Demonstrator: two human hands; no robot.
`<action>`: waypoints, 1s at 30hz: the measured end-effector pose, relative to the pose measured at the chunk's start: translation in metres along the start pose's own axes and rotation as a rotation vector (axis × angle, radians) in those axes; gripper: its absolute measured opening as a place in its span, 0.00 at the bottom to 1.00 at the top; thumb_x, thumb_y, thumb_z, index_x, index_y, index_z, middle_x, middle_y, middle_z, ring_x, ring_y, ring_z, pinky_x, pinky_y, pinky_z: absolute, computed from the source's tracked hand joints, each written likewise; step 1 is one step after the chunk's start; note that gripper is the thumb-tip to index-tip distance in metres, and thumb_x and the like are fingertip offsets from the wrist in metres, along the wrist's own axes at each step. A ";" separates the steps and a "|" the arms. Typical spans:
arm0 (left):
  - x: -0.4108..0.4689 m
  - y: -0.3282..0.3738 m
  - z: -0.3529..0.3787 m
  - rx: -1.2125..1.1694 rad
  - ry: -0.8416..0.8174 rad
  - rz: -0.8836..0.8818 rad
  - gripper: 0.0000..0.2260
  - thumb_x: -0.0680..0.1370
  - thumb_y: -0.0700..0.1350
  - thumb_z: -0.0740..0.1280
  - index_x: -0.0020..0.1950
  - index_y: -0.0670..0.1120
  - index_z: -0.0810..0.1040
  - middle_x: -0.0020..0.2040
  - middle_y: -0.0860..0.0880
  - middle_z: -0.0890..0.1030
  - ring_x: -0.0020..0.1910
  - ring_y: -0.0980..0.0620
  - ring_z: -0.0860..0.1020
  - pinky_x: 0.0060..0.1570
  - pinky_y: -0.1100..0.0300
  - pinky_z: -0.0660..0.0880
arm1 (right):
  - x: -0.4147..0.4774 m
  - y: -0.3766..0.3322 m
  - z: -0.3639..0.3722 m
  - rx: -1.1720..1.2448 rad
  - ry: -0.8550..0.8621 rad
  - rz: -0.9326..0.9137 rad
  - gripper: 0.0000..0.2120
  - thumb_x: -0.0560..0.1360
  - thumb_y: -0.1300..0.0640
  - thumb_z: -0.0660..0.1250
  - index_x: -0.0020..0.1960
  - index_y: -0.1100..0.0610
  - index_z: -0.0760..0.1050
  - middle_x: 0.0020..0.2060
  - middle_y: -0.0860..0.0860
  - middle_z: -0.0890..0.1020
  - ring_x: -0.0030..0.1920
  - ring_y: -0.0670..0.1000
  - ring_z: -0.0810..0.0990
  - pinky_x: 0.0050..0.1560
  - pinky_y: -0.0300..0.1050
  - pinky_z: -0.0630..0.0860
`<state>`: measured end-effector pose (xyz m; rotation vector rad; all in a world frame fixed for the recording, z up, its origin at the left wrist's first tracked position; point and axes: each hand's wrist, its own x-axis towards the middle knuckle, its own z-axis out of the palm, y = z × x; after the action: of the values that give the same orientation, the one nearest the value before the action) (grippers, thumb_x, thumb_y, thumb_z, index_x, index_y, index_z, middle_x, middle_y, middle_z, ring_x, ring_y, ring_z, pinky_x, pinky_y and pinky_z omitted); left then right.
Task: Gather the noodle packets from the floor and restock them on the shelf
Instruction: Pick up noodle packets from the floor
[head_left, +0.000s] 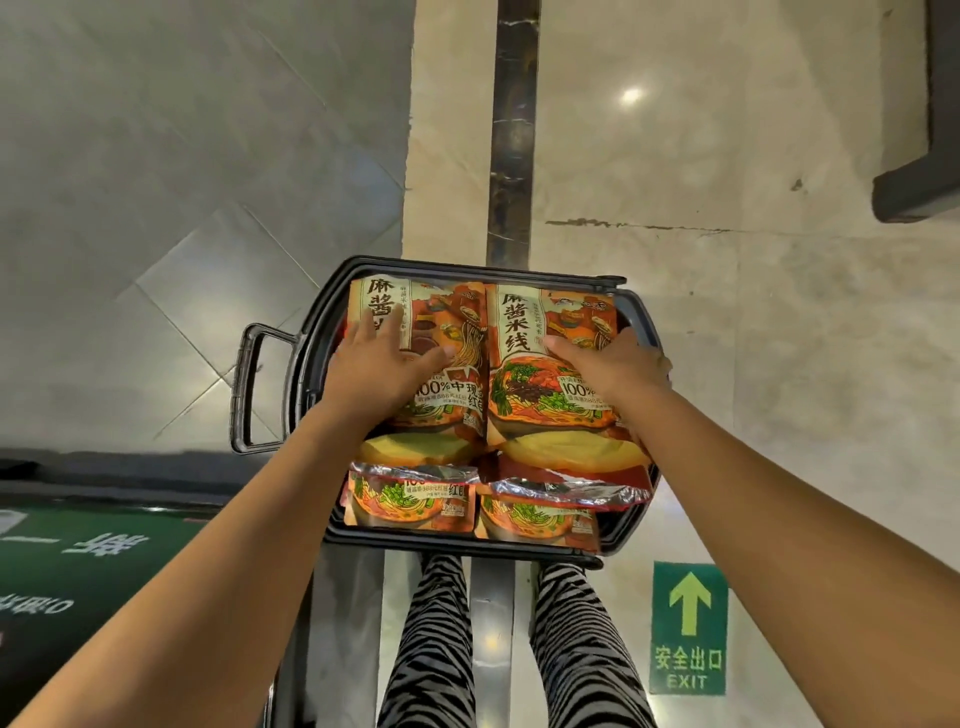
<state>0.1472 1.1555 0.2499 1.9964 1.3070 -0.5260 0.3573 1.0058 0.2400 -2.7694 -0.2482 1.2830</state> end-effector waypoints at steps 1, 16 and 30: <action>-0.006 0.001 -0.004 -0.027 0.059 -0.029 0.43 0.74 0.73 0.59 0.81 0.50 0.54 0.81 0.41 0.53 0.79 0.40 0.52 0.75 0.41 0.54 | -0.007 -0.001 -0.006 -0.048 0.064 -0.041 0.54 0.63 0.22 0.65 0.77 0.55 0.58 0.72 0.61 0.66 0.73 0.63 0.61 0.71 0.59 0.62; -0.262 -0.043 0.037 -0.320 0.470 -0.614 0.43 0.73 0.72 0.56 0.80 0.46 0.58 0.80 0.39 0.56 0.79 0.41 0.54 0.76 0.47 0.54 | -0.220 -0.022 0.024 -0.669 0.021 -0.948 0.45 0.70 0.26 0.60 0.73 0.58 0.62 0.70 0.60 0.67 0.71 0.62 0.63 0.70 0.56 0.63; -0.605 -0.108 0.303 -0.861 0.421 -1.356 0.42 0.75 0.73 0.52 0.81 0.50 0.51 0.81 0.42 0.51 0.80 0.43 0.50 0.77 0.49 0.51 | -0.463 0.164 0.215 -1.382 -0.281 -1.539 0.45 0.71 0.26 0.59 0.74 0.57 0.60 0.67 0.59 0.70 0.67 0.60 0.67 0.64 0.51 0.68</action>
<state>-0.1912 0.5798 0.4040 0.3228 2.4937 -0.0174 -0.0829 0.7621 0.4252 -1.4083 -3.2140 0.9123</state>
